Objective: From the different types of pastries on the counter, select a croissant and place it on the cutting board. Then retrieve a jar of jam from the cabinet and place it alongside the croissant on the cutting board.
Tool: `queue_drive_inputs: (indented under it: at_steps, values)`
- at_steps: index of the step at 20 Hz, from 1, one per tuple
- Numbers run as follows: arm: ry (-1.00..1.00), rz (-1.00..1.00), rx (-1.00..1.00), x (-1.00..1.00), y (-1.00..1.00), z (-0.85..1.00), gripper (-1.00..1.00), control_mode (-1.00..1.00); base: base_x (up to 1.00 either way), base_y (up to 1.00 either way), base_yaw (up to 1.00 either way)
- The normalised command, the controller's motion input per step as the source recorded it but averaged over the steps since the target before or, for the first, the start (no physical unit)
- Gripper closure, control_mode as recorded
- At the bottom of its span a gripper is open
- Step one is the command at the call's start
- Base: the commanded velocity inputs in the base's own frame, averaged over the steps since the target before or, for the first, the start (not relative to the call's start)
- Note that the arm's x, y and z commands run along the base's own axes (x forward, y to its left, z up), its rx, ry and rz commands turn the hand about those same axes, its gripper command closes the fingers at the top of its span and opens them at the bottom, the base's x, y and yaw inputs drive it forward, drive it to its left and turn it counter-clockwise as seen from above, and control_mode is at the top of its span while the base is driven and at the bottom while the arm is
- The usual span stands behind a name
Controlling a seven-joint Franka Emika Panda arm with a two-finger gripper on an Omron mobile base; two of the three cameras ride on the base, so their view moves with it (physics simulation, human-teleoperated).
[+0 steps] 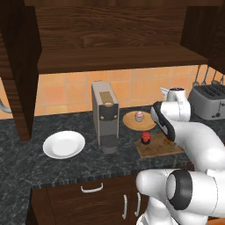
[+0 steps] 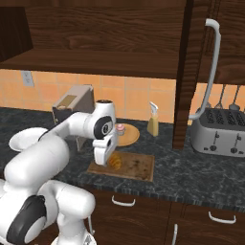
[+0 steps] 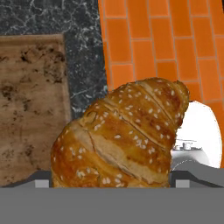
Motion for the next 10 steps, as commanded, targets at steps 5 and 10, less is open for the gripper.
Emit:
queue_drive_inputs:
  at_steps: [5, 10]
  values:
    - [0.00, -0.02, 0.00, 0.45, -0.30, -0.03, 1.00, -1.00, 0.00, 0.00, 0.00]
    - [0.00, 0.00, 0.00, 0.32, -0.25, -0.09, 1.00, -1.00, 0.00, 0.00, 0.00]
